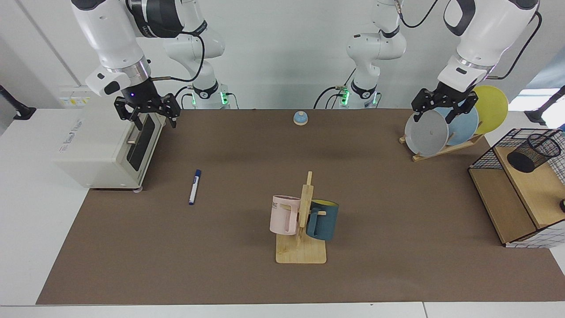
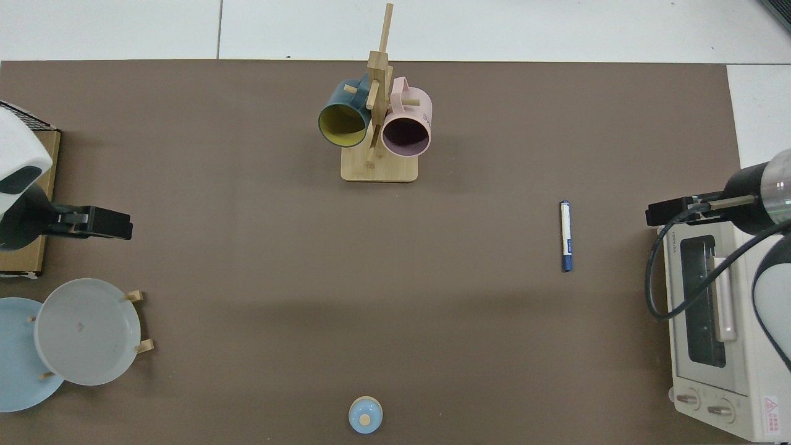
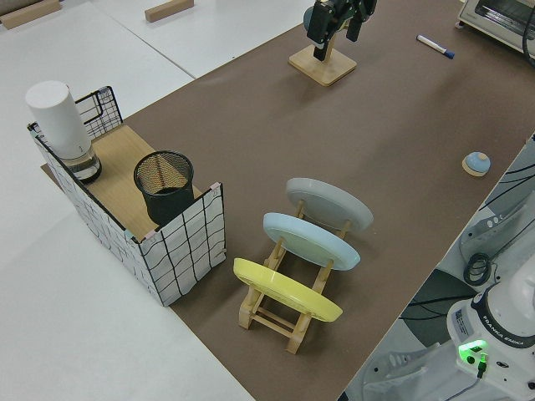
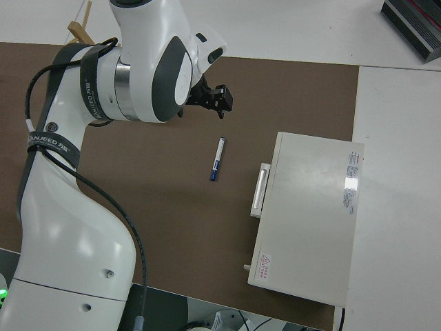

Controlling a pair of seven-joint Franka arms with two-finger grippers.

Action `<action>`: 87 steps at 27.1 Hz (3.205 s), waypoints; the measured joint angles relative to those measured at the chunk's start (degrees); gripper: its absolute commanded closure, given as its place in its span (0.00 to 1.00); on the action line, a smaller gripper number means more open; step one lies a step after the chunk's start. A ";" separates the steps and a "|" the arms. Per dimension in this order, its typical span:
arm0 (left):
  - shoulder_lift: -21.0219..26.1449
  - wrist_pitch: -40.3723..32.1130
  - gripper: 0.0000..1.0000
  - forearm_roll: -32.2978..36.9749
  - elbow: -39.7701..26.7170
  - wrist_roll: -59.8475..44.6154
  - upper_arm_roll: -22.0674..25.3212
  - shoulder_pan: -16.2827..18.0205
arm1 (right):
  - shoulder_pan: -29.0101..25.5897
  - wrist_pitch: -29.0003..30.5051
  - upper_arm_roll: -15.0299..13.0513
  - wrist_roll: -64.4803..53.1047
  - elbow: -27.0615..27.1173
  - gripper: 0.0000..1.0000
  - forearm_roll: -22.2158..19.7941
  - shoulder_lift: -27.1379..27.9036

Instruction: Put markers into pen holder

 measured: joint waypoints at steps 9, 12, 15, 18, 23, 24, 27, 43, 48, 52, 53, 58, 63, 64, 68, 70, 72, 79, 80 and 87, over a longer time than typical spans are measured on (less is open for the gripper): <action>0.12 0.09 0.00 0.02 -0.02 0.04 -0.01 -0.33 | 0.00 -0.05 -0.05 0.00 0.00 0.00 -0.07 0.00; 0.12 0.11 0.00 0.03 -0.02 0.05 -0.01 -0.43 | -0.01 -0.05 -0.12 0.00 0.00 0.00 -0.07 0.00; 0.12 0.12 0.00 0.03 -0.03 0.06 -0.01 -0.47 | -0.02 -0.05 -0.19 0.00 0.00 0.00 -0.08 0.00; 0.13 0.12 0.00 0.03 -0.04 0.06 -0.01 -0.47 | 0.00 -0.05 -0.16 -0.03 0.00 0.00 -0.08 0.00; 0.14 0.12 0.00 0.03 -0.05 0.08 -0.01 -0.52 | 0.08 0.79 0.13 -0.01 -0.16 0.00 -0.08 0.00; 0.14 0.12 0.00 0.03 -0.06 0.08 -0.01 -0.53 | 0.08 1.19 0.16 -0.01 -0.32 0.00 -0.08 0.00; 0.14 0.12 0.00 0.03 -0.07 0.08 -0.01 -0.54 | 0.07 2.08 0.17 -0.01 -1.11 0.00 -0.08 0.00; 0.15 0.12 0.00 0.03 -0.11 0.10 0.00 -0.56 | 3.24 21.48 0.51 5.99 -8.04 0.00 -0.07 11.09; 0.15 0.12 0.00 0.03 -0.12 0.11 0.00 -0.56 | 3.76 26.47 0.49 8.91 -9.33 0.00 -0.07 16.18; 0.15 0.12 0.00 0.03 -0.14 0.14 -0.06 -0.60 | 3.56 29.59 0.23 11.25 -11.83 0.00 -0.05 18.24; 0.15 0.12 0.00 0.03 -0.14 0.14 -0.11 -0.61 | 3.47 30.24 0.19 11.76 -12.52 0.00 -0.05 18.55; 0.15 0.12 0.00 0.03 -0.16 0.14 -0.26 -0.67 | 2.94 31.13 0.15 12.54 -14.95 0.00 -0.04 19.22; 0.15 0.12 0.00 0.03 -0.17 0.15 -0.26 -0.68 | 1.69 34.22 0.01 12.59 -16.10 0.01 -0.03 20.88; 0.15 0.12 0.00 0.03 -0.17 0.15 -0.26 -0.69 | 1.53 34.57 0.01 12.59 -16.15 0.01 -0.03 21.23; 0.15 0.12 0.00 0.03 -0.26 0.16 -0.27 -0.72 | 1.34 35.13 0.03 13.05 -16.16 0.01 0.19 22.14; 0.15 0.12 0.00 0.03 -0.41 0.16 -0.27 -0.73 | 1.42 35.21 0.12 13.81 -16.15 0.03 0.31 22.41; 0.15 0.12 0.00 0.03 -0.55 0.17 -0.27 -0.76 | 1.50 35.72 0.21 14.35 -16.15 0.08 0.32 22.64; 0.15 0.12 0.00 0.03 -0.71 0.18 -0.26 -0.96 | 1.53 37.85 0.28 14.42 -16.12 0.97 0.36 23.16; 0.15 0.12 0.00 0.03 -0.72 0.18 -0.26 -1.02 | 1.53 37.86 0.28 14.42 -16.12 1.00 0.36 23.17; 0.13 0.12 0.00 0.03 -0.72 0.18 -0.25 -1.19 | 1.57 37.88 0.32 14.22 -16.00 1.00 0.35 23.16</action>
